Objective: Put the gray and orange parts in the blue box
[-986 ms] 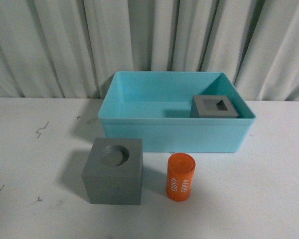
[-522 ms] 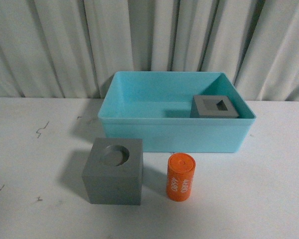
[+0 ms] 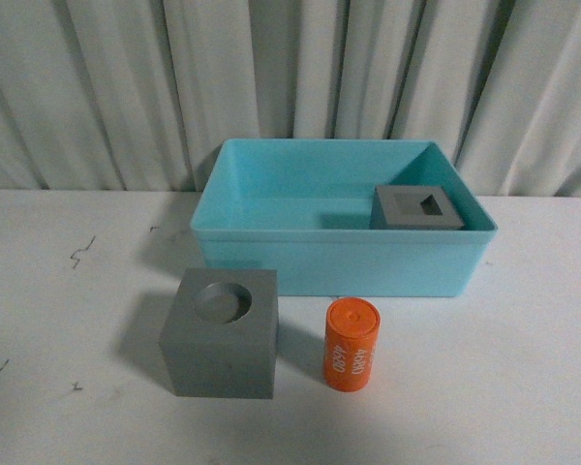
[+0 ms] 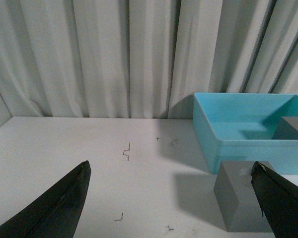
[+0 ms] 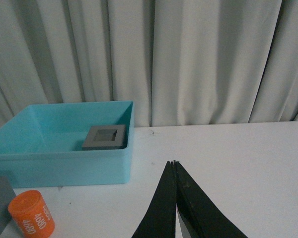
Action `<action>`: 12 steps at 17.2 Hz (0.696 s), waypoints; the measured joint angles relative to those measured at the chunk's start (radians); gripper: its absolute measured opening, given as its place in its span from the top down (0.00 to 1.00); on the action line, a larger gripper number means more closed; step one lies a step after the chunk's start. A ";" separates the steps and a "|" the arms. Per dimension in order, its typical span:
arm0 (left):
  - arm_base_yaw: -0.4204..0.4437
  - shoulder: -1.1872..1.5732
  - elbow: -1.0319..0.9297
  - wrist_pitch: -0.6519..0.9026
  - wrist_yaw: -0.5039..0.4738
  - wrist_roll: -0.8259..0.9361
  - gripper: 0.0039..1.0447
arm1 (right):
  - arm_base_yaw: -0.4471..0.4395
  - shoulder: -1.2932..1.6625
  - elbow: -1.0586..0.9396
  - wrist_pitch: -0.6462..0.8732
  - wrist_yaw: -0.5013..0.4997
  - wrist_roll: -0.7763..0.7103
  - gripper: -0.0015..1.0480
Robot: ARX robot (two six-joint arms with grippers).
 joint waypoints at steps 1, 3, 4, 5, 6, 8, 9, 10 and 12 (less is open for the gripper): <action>0.000 0.000 0.000 0.000 0.000 0.000 0.06 | 0.000 -0.019 0.000 -0.028 0.000 0.000 0.98; 0.000 0.000 0.000 0.000 0.000 0.000 0.06 | 0.000 -0.053 0.000 -0.061 0.000 0.000 0.98; 0.000 0.000 0.000 0.000 0.000 0.000 0.06 | 0.000 -0.068 0.000 -0.075 0.000 0.000 0.98; 0.000 0.000 0.000 0.000 0.000 0.000 0.06 | 0.000 -0.082 0.000 -0.089 0.000 0.000 0.98; 0.000 0.000 0.000 0.000 0.000 0.000 0.06 | 0.000 -0.094 0.000 -0.101 0.000 0.000 0.98; 0.000 0.000 0.000 0.000 0.000 0.000 0.06 | 0.000 -0.122 0.000 -0.132 0.000 0.000 0.98; 0.000 0.000 0.000 0.000 0.000 0.000 0.06 | 0.000 -0.179 0.002 -0.220 0.001 0.000 0.98; 0.000 0.000 0.000 0.000 -0.002 0.000 0.06 | 0.000 -0.259 0.001 -0.312 0.000 0.000 0.98; 0.000 0.000 0.000 0.001 0.000 0.000 0.06 | 0.000 -0.291 0.001 -0.311 0.001 0.000 0.98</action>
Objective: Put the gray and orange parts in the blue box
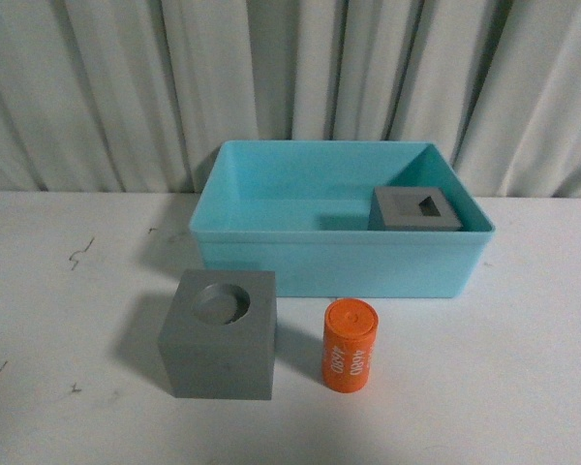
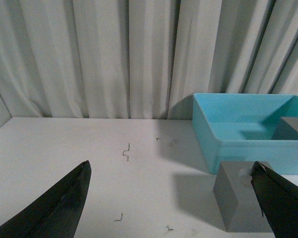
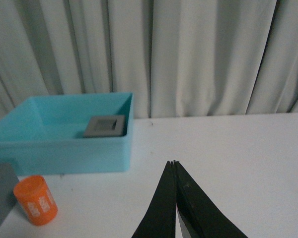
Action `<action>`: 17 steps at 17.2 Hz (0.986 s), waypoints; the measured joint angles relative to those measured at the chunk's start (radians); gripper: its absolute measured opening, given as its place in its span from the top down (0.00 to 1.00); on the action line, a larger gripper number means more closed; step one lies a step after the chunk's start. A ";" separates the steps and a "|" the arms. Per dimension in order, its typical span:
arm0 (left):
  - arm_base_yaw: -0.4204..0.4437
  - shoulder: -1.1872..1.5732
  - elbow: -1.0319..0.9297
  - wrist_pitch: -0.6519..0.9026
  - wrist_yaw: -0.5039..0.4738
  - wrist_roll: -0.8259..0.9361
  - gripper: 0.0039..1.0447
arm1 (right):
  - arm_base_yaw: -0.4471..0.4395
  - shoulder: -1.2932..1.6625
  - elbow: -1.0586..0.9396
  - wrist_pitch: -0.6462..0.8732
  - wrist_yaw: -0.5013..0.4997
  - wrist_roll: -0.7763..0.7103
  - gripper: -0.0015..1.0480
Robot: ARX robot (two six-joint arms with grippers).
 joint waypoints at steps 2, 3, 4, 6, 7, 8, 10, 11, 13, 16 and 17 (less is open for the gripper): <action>0.000 0.000 0.000 -0.001 0.000 0.000 0.06 | 0.000 0.000 0.000 0.005 0.000 0.000 0.98; 0.000 0.000 0.000 -0.001 0.000 0.000 0.06 | 0.000 0.000 0.000 0.004 0.000 0.000 0.98; 0.000 0.000 0.000 -0.001 0.000 0.000 0.06 | 0.000 0.000 0.000 0.004 0.000 0.000 0.98; 0.000 0.000 0.000 -0.001 0.000 0.000 0.06 | 0.000 0.000 0.000 0.004 0.000 0.000 0.98; 0.000 0.000 0.000 -0.001 0.000 0.000 0.06 | 0.000 0.000 0.000 0.004 0.000 0.000 0.98; 0.000 0.000 0.000 -0.001 0.000 0.000 0.06 | 0.000 0.000 0.000 0.004 0.000 0.000 0.98; 0.000 0.000 0.000 -0.001 0.000 0.000 0.06 | 0.000 0.000 0.000 0.004 0.000 -0.001 0.83; 0.000 0.000 0.000 -0.001 0.000 0.000 0.06 | 0.000 0.000 0.000 0.004 0.000 -0.001 0.72; 0.000 0.000 0.000 -0.001 0.000 0.000 0.06 | 0.000 0.000 0.000 0.004 0.000 -0.001 0.55; -0.005 0.008 0.006 -0.037 -0.013 -0.010 0.06 | 0.000 0.000 0.000 0.004 0.000 -0.001 0.24; -0.067 0.154 0.115 -0.275 -0.138 -0.107 0.06 | 0.000 0.000 0.000 0.003 0.000 -0.001 0.13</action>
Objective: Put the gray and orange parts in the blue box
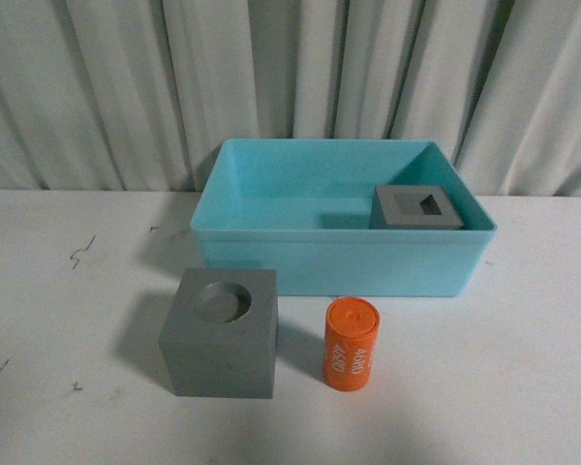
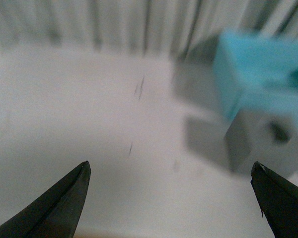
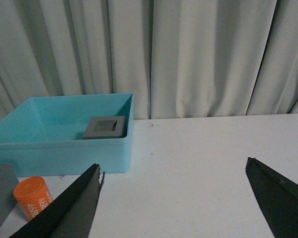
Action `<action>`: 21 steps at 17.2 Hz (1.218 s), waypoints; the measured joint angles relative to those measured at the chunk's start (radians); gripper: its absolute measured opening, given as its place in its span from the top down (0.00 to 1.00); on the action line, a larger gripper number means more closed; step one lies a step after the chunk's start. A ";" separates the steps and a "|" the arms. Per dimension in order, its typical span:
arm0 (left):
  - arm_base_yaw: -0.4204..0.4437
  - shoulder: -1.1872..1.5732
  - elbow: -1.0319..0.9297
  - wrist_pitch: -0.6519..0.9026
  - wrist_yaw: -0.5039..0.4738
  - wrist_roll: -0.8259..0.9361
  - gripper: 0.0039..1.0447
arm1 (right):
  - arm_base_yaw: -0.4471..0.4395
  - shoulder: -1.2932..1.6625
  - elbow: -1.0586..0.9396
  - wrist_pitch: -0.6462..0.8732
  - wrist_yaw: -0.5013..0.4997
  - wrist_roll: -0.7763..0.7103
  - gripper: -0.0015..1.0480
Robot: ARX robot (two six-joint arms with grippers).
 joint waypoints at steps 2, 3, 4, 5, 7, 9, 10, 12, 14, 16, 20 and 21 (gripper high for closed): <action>-0.059 0.422 0.185 -0.004 -0.087 -0.193 0.06 | 0.000 0.000 0.000 0.000 0.000 0.001 0.07; -0.076 0.535 0.233 0.078 -0.097 -0.215 0.06 | 0.000 0.000 0.000 0.000 0.000 0.001 0.07; -0.097 0.621 0.270 0.140 -0.099 -0.218 0.06 | 0.000 0.000 0.000 0.000 0.000 0.001 0.06; -0.126 0.726 0.309 0.211 -0.098 -0.218 0.06 | 0.000 0.000 0.000 0.001 0.000 0.001 0.06; -0.178 0.927 0.364 0.317 -0.097 -0.217 0.06 | 0.000 0.000 0.000 0.001 0.000 0.001 0.06; -0.215 1.072 0.409 0.370 -0.087 -0.217 0.06 | 0.000 0.000 0.000 0.001 0.000 0.000 0.06; -0.228 1.127 0.430 0.398 -0.082 -0.216 0.06 | 0.000 0.000 0.000 0.001 0.000 0.001 0.06; -0.244 1.227 0.472 0.444 -0.074 -0.209 0.06 | 0.000 0.000 0.000 0.001 0.000 0.001 0.06; -0.254 1.326 0.497 0.481 -0.060 -0.201 0.06 | 0.000 0.000 0.000 0.001 0.000 0.001 0.06; -0.273 1.418 0.526 0.499 -0.052 -0.193 0.06 | 0.000 0.000 0.000 0.001 0.000 0.001 0.06; -0.315 1.514 0.588 0.526 -0.043 -0.193 0.06 | 0.000 0.000 0.000 0.001 0.000 0.001 0.06; -0.322 1.537 0.599 0.531 -0.040 -0.193 0.06 | 0.000 0.000 0.000 0.001 0.000 0.001 0.06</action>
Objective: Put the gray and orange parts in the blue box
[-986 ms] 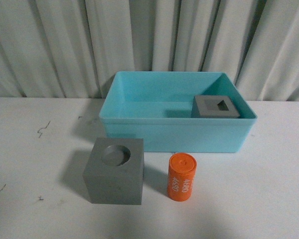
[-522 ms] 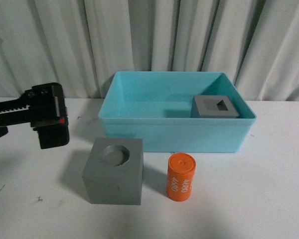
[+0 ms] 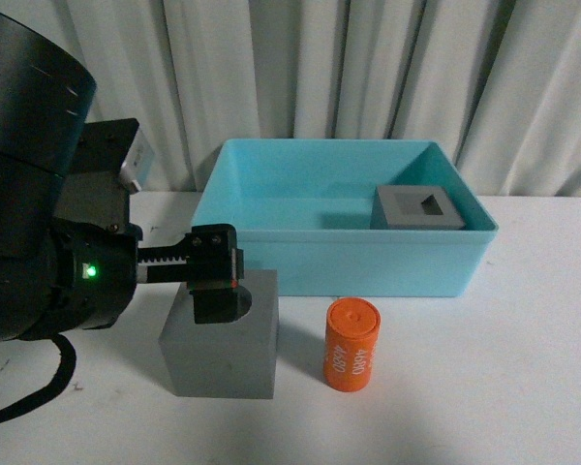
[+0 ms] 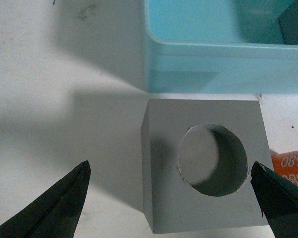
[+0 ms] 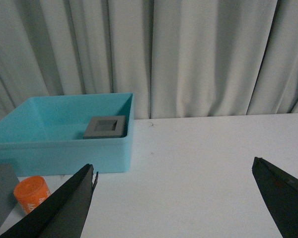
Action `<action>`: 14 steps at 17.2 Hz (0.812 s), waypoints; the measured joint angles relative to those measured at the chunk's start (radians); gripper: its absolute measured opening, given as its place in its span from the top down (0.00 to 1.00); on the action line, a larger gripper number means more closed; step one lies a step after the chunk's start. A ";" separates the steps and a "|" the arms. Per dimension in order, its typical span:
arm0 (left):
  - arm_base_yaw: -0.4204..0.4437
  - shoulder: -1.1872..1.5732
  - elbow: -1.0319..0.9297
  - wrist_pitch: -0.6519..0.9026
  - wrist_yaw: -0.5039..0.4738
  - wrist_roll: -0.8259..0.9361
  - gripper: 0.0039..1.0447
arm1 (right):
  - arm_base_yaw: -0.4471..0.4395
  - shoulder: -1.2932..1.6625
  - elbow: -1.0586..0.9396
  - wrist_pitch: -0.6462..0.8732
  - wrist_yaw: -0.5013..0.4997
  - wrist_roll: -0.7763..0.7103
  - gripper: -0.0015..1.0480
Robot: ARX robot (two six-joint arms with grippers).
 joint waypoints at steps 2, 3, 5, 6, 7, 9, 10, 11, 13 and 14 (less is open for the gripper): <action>-0.005 0.021 0.008 0.003 0.001 0.000 0.06 | 0.000 0.000 0.000 0.000 0.000 0.000 0.06; -0.005 0.033 0.013 0.009 0.000 0.001 0.06 | 0.000 0.000 0.000 0.000 0.000 0.000 0.06; -0.003 0.059 0.027 0.017 0.001 0.004 0.06 | 0.000 0.000 0.000 0.000 0.000 0.000 0.06; 0.002 0.109 0.045 0.032 0.009 0.016 0.06 | 0.000 0.000 0.000 0.000 0.000 0.000 0.06; 0.005 0.125 0.052 0.038 0.011 0.023 0.06 | 0.000 0.000 0.000 0.000 0.000 0.000 0.06; 0.005 0.147 0.056 0.042 0.014 0.036 0.06 | 0.000 0.000 0.000 0.000 0.000 0.000 0.06; 0.005 0.158 0.058 0.046 0.015 0.039 0.06 | 0.000 0.000 0.000 0.000 0.000 0.000 0.06; 0.005 0.166 0.060 0.048 0.015 0.042 0.06 | 0.000 0.000 0.000 0.000 0.000 0.000 0.06; 0.003 0.179 0.064 0.055 0.015 0.055 0.06 | 0.000 0.000 0.000 0.000 0.000 0.000 0.06; 0.003 0.184 0.068 0.059 0.015 0.058 0.06 | 0.000 0.000 0.000 0.000 0.000 0.000 0.06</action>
